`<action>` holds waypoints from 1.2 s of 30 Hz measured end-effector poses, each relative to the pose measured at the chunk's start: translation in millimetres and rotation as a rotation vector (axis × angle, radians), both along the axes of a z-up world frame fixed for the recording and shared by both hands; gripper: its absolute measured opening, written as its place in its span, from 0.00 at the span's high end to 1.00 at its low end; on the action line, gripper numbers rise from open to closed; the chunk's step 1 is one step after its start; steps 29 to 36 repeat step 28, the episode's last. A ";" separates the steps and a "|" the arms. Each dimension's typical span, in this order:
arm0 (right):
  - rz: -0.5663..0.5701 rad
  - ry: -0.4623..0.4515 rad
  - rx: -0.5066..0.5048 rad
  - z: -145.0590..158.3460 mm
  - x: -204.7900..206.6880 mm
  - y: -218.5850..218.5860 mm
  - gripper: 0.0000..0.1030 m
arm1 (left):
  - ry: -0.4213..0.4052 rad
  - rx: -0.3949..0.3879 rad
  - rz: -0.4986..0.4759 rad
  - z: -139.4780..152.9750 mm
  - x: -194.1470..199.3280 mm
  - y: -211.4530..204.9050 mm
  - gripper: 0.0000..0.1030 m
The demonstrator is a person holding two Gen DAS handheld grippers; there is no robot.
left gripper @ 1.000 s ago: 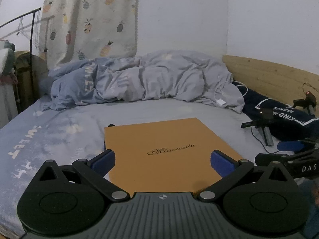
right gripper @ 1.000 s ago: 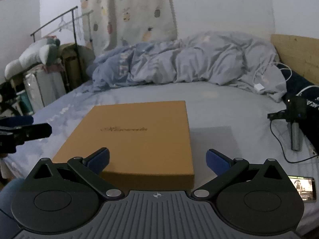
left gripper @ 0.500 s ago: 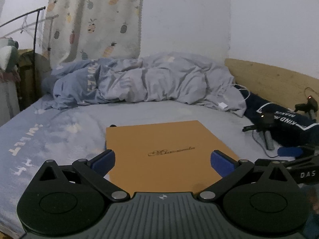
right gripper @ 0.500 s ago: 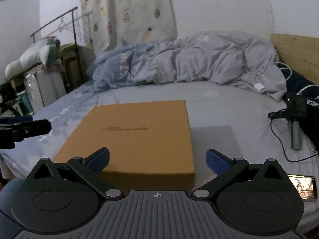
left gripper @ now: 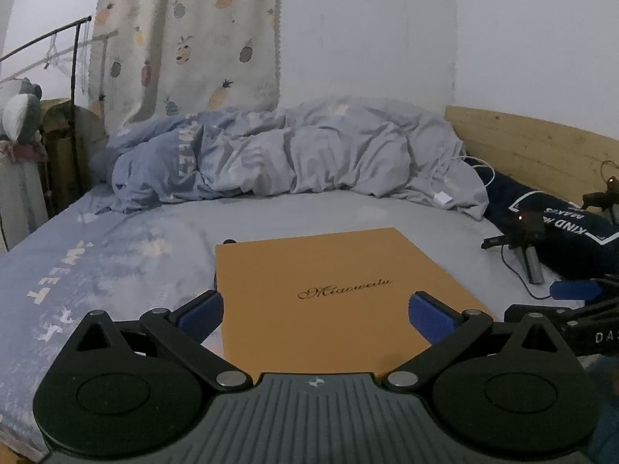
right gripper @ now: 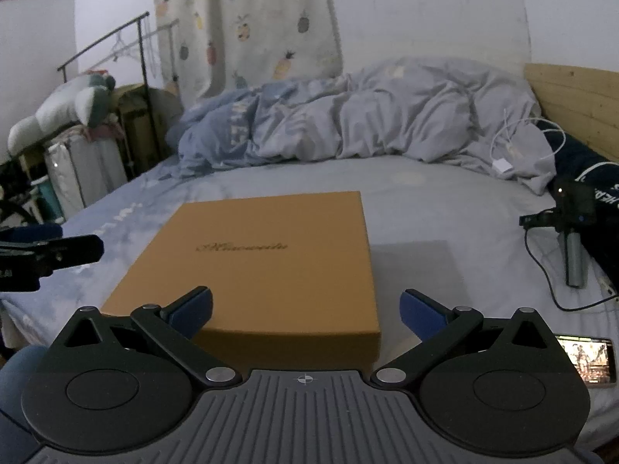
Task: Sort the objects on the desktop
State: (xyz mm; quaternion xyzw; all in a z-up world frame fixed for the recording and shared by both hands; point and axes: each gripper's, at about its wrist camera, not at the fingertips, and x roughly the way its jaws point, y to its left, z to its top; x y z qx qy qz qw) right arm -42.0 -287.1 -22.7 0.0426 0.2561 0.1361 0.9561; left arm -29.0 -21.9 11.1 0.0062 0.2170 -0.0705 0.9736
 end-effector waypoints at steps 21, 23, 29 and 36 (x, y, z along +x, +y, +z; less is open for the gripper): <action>-0.003 0.027 0.022 -2.6 3.5 -3.3 0.00 | 0.004 -0.013 -0.015 -3.5 -0.8 0.6 0.00; -0.001 0.031 0.026 -2.7 3.6 -3.1 0.00 | 0.002 -0.014 -0.013 -3.6 -0.8 1.4 0.00; -0.003 0.028 0.029 -2.9 2.9 -2.3 0.00 | 0.010 -0.008 -0.004 -3.9 0.8 2.4 0.00; -0.003 0.028 0.029 -2.9 2.9 -2.3 0.00 | 0.010 -0.008 -0.004 -3.9 0.8 2.4 0.00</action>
